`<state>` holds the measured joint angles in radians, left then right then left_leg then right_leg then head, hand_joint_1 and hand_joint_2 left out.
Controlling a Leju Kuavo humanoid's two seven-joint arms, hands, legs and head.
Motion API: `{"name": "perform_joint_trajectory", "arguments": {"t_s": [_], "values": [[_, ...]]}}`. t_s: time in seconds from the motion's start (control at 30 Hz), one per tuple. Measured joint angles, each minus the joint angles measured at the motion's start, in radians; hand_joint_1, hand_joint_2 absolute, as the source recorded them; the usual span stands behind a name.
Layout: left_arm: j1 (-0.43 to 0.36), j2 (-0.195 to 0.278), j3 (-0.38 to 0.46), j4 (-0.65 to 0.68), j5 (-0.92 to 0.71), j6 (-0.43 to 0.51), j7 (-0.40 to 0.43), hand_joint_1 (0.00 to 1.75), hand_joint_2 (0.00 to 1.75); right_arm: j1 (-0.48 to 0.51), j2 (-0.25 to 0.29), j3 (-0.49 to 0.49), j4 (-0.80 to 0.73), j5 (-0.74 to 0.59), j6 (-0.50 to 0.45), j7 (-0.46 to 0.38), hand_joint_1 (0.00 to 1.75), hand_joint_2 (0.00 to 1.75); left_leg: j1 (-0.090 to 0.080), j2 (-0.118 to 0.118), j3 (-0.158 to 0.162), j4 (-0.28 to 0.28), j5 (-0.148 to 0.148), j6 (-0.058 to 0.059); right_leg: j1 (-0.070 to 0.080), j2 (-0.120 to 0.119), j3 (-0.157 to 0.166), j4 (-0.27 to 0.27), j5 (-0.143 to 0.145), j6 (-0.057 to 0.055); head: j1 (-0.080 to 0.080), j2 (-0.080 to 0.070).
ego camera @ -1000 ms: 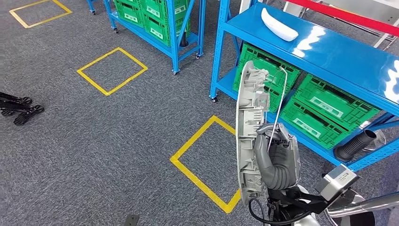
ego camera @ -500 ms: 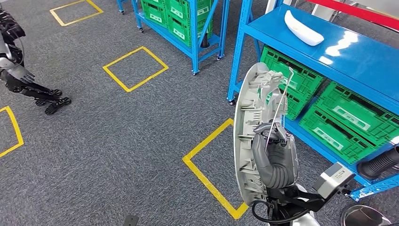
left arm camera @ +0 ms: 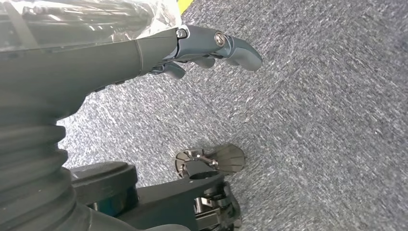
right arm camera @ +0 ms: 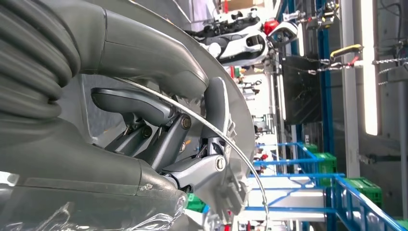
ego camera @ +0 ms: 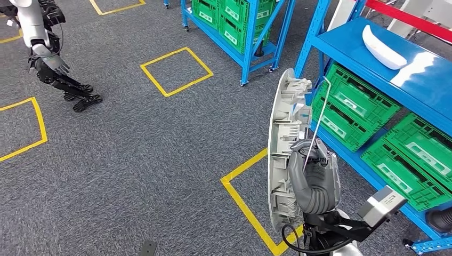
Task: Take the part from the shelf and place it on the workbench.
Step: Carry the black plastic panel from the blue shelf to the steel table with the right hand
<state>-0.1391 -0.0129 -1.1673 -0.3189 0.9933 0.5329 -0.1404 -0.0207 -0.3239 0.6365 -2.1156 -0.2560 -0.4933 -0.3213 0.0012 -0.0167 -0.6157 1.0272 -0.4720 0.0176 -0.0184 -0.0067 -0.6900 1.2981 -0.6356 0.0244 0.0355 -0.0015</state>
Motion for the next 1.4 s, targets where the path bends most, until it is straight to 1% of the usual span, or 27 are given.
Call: {"name": "perform_joint_trajectory", "arguments": {"t_s": [0.03,0.07,0.13,0.2,0.23,0.3,0.37,0.43,0.5,0.53,0.57,0.63,0.7,0.73,0.8,0.87,0.93,1.0,1.03,1.07,1.13,1.17,1.2,1.23,1.3,1.33,1.4], "values": [[0.0,0.0,0.0,0.0,0.0,0.0,0.0,0.0,1.75,0.0,0.0,0.0,0.0,0.0,0.0,0.0,1.75,1.75,-0.001,-0.008,0.001,0.001,-0.001,0.001,0.001,0.001,-0.011,0.01,0.014,-0.002,0.0,0.0],[0.0,0.0,0.0,0.0,0.0,0.0,0.0,0.0,1.75,0.001,0.0,0.0,0.0,0.0,0.0,0.0,1.75,1.75,-0.002,-0.018,0.002,0.003,-0.002,0.001,0.001,0.003,-0.003,-0.019,0.046,-0.004,0.0,0.0],[-0.002,-0.001,0.0,0.0,0.0,0.0,0.0,0.0,1.75,0.0,0.0,0.0,0.0,0.0,0.0,0.0,1.75,1.75,-0.003,-0.036,0.002,0.008,-0.006,-0.003,0.0,0.029,0.043,-0.14,0.122,-0.012,-0.001,0.0],[-0.003,-0.003,0.0,0.0,0.001,0.0,0.0,0.0,1.75,0.0,0.0,0.0,0.0,0.0,0.0,0.0,1.75,1.75,-0.001,-0.053,-0.006,0.014,-0.007,-0.012,0.0,0.06,0.077,-0.229,0.151,-0.017,-0.003,0.0],[-0.003,-0.004,0.0,0.0,0.001,0.0,0.0,0.0,1.75,-0.001,0.0,0.0,0.0,0.0,0.0,0.0,1.75,1.75,0.001,-0.06,-0.011,0.015,-0.005,-0.018,0.002,0.067,0.082,-0.242,0.147,-0.018,-0.003,0.0],[-0.001,-0.005,0.0,0.0,0.002,0.0,0.0,0.0,1.75,-0.001,0.0,0.0,0.0,0.0,0.0,0.0,1.75,1.75,0.006,-0.069,-0.014,0.014,-0.004,-0.03,0.002,0.055,0.086,-0.252,0.148,-0.025,-0.002,0.0],[-0.001,-0.005,0.0,0.0,0.002,0.0,0.0,0.0,1.75,-0.002,0.0,0.0,0.0,0.0,0.0,0.0,1.75,1.75,0.004,-0.045,-0.025,0.042,-0.024,-0.043,-0.002,0.036,0.097,-0.262,0.15,-0.034,-0.008,0.0],[-0.004,-0.006,0.0,0.0,0.002,0.0,0.0,0.0,1.75,-0.002,0.0,0.0,0.0,0.0,0.0,0.0,1.75,1.75,0.006,-0.009,-0.069,0.141,-0.075,-0.055,-0.003,0.015,0.107,-0.267,0.148,-0.041,-0.015,0.0],[-0.004,-0.006,0.0,0.0,0.002,0.0,0.0,0.0,1.75,-0.002,0.0,0.0,0.0,0.0,0.0,0.0,1.75,1.75,0.012,0.0,-0.122,0.249,-0.112,-0.063,-0.003,-0.005,0.111,-0.266,0.144,-0.043,-0.016,0.0],[-0.003,-0.006,0.0,0.0,0.003,0.0,0.0,0.0,1.75,-0.002,0.0,0.0,0.0,0.0,0.0,0.0,1.75,1.75,0.014,0.001,-0.129,0.262,-0.106,-0.065,-0.003,-0.013,0.113,-0.265,0.142,-0.042,-0.016,0.0],[-0.002,-0.006,0.0,0.0,0.003,0.0,0.0,0.0,1.75,-0.002,0.0,0.0,0.0,0.0,0.0,0.0,1.75,1.75,0.015,0.003,-0.117,0.238,-0.083,-0.066,-0.003,-0.02,0.115,-0.265,0.14,-0.041,-0.016,0.0],[-0.003,-0.005,0.0,0.0,0.003,0.0,0.0,0.0,1.75,-0.002,0.001,0.0,0.0,0.0,0.0,0.0,1.75,1.75,0.015,0.02,-0.053,0.116,-0.023,-0.063,-0.003,-0.034,0.122,-0.264,0.134,-0.034,-0.016,0.0],[-0.004,-0.005,0.0,0.0,0.003,-0.001,0.0,0.0,1.75,-0.003,0.001,0.0,0.0,0.0,-0.001,0.0,1.75,1.75,0.008,0.04,-0.006,0.024,0.001,-0.051,0.0,-0.044,0.127,-0.264,0.128,-0.024,-0.015,0.0],[-0.004,-0.006,0.0,0.0,0.003,-0.001,0.0,0.0,1.75,-0.003,0.001,0.0,0.0,0.0,-0.001,0.0,1.75,1.75,0.003,0.043,-0.001,0.011,-0.004,-0.044,0.002,-0.049,0.128,-0.265,0.127,-0.018,-0.014,0.0],[-0.002,-0.006,0.0,0.0,0.003,-0.002,0.0,0.0,1.75,-0.005,0.001,0.0,0.0,0.0,-0.002,0.001,1.75,1.75,0.002,0.033,-0.003,0.006,-0.002,-0.028,0.002,-0.057,0.131,-0.269,0.125,-0.006,-0.012,0.0],[-0.001,-0.005,0.0,0.0,0.003,-0.002,0.0,0.0,1.75,-0.007,0.002,0.0,0.0,0.0,-0.003,0.002,1.75,1.75,0.005,0.023,0.0,-0.001,0.001,-0.015,-0.001,-0.04,0.123,-0.248,0.104,0.002,-0.009,0.0],[-0.003,-0.006,0.0,0.0,0.003,-0.002,0.0,0.0,1.75,-0.008,0.002,-0.001,0.0,0.0,-0.006,0.003,1.75,1.75,0.006,0.013,0.002,-0.003,0.001,-0.005,-0.002,-0.01,0.075,-0.148,0.049,0.003,-0.004,0.0],[-0.003,-0.007,0.0,0.0,0.003,-0.002,0.0,0.0,1.75,-0.008,0.002,-0.001,0.0,0.0,-0.009,0.004,1.75,1.75,0.002,0.0,0.002,-0.002,-0.001,0.0,0.0,0.0,0.007,-0.021,0.007,0.002,-0.001,0.0],[-0.003,-0.007,0.0,0.0,0.004,-0.002,0.0,0.0,1.75,-0.008,0.002,0.0,0.001,0.0,-0.011,0.005,1.75,1.75,0.0,-0.008,0.003,0.0,-0.003,0.001,0.0,0.001,-0.011,0.005,0.011,0.001,-0.001,0.0],[-0.003,-0.007,0.0,0.0,0.004,-0.002,0.0,0.0,1.75,-0.007,0.002,0.0,0.001,0.0,-0.012,0.006,1.75,1.75,-0.001,-0.017,0.003,0.002,-0.004,0.001,0.0,0.002,-0.012,-0.005,0.034,-0.001,-0.001,0.0],[-0.003,-0.008,0.0,0.0,0.005,-0.002,0.0,0.0,1.75,-0.008,0.002,0.0,0.001,0.0,-0.012,0.008,1.75,1.75,0.0,-0.037,0.005,0.007,-0.008,-0.003,-0.001,0.021,0.029,-0.115,0.11,-0.007,0.0,0.0],[-0.004,-0.008,0.0,0.0,0.005,-0.002,0.0,0.0,1.75,-0.007,0.002,-0.001,0.001,0.0,-0.013,0.008,1.75,1.75,-0.001,-0.046,0.003,0.011,-0.01,-0.006,-0.002,0.04,0.052,-0.174,0.137,-0.009,-0.002,0.0],[-0.005,-0.008,0.0,0.0,0.005,-0.002,0.0,0.0,1.75,-0.008,0.002,0.0,0.001,0.0,-0.013,0.008,1.75,1.75,0.0,-0.054,-0.001,0.015,-0.011,-0.011,-0.002,0.056,0.07,-0.217,0.151,-0.011,-0.002,0.0],[-0.004,-0.009,0.0,0.0,0.005,-0.002,0.0,0.0,1.75,-0.008,0.002,0.0,0.002,0.0,-0.013,0.008,1.75,1.75,0.002,-0.062,-0.006,0.016,-0.01,-0.016,-0.001,0.068,0.078,-0.238,0.152,-0.012,-0.003,0.0],[-0.003,-0.009,0.0,0.0,0.005,-0.002,0.0,0.0,1.75,-0.008,0.002,0.0,0.002,0.0,-0.014,0.009,1.75,1.75,0.006,-0.076,-0.012,0.015,-0.006,-0.029,0.0,0.06,0.081,-0.248,0.149,-0.017,-0.004,0.0],[-0.001,-0.009,0.0,0.0,0.005,-0.003,0.0,0.0,1.75,-0.008,0.002,0.0,0.002,0.0,-0.014,0.01,1.75,1.75,0.006,-0.074,-0.013,0.016,-0.008,-0.035,0.0,0.052,0.085,-0.252,0.15,-0.021,-0.004,0.0],[-0.002,-0.009,0.0,0.0,0.005,-0.002,0.0,0.0,1.75,-0.009,0.002,0.0,0.002,0.0,-0.014,0.009,1.75,1.75,0.005,-0.045,-0.03,0.057,-0.035,-0.047,-0.005,0.032,0.096,-0.262,0.151,-0.031,-0.01,0.0]]}}
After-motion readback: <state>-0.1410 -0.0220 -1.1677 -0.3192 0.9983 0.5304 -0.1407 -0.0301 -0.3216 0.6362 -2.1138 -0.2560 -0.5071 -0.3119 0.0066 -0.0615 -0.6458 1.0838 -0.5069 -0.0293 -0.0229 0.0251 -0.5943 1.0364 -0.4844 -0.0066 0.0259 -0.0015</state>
